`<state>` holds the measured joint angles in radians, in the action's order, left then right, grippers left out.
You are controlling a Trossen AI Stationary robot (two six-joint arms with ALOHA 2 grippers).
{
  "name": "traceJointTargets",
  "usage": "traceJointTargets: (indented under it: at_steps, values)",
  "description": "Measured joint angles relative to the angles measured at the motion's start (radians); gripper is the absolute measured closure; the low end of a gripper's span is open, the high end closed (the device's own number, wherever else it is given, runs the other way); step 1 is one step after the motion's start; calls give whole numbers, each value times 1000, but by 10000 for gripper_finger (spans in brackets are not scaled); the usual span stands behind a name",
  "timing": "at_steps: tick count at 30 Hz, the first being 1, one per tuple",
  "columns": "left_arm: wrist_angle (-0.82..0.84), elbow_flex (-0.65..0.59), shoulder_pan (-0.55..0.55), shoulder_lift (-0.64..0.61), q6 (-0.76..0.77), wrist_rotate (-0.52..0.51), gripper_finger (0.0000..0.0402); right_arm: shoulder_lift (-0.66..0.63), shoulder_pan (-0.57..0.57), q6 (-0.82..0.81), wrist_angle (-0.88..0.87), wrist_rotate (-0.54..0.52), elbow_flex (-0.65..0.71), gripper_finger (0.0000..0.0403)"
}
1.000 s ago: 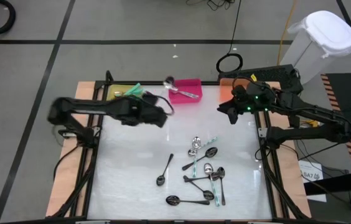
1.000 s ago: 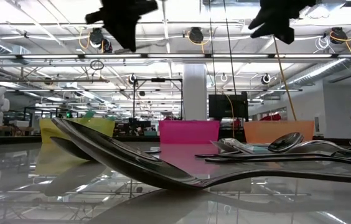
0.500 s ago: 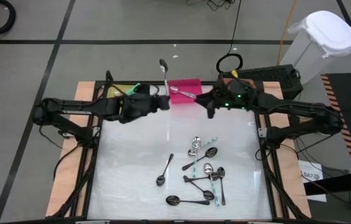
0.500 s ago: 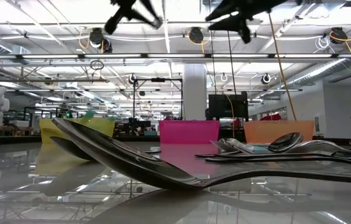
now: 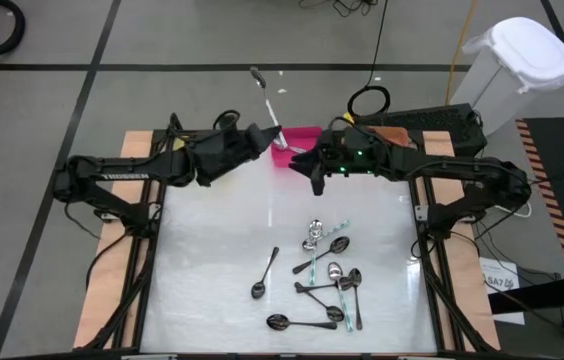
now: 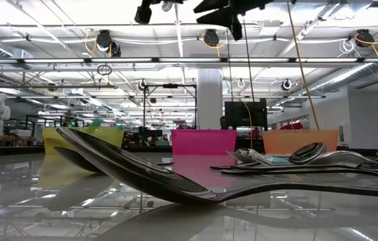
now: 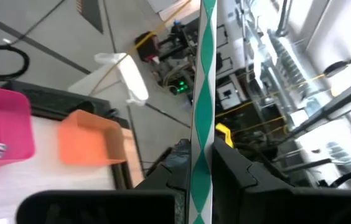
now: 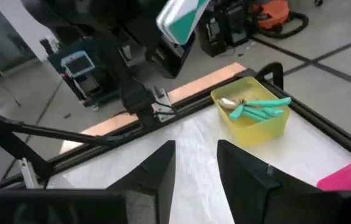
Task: Sort silverware by color (type)
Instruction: Put the white patterned spoon into the pink bin
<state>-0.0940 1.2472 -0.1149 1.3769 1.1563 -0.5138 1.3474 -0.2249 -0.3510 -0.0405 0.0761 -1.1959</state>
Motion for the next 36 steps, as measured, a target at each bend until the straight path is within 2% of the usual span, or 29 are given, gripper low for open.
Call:
traceJointTargets:
  at_steps: [3,9,15,22,28,36]
  values:
    - [-16,0,-5,0,1,5,364,43,-1,6,-73,-15,-75,286]
    - [-3,0,5,0,-23,-13,365,64,5,38,-181,-114,-212,277]
    - [17,0,14,0,-59,-88,365,82,-8,-38,-253,-133,-284,223]
    - [24,0,14,13,-79,-99,365,99,-9,-56,-262,-127,-283,175]
    - [44,1,15,27,-77,-99,365,127,-9,-52,-193,-98,-283,176]
    - [47,1,20,24,-82,-99,365,166,-21,-53,-136,-45,-283,205]
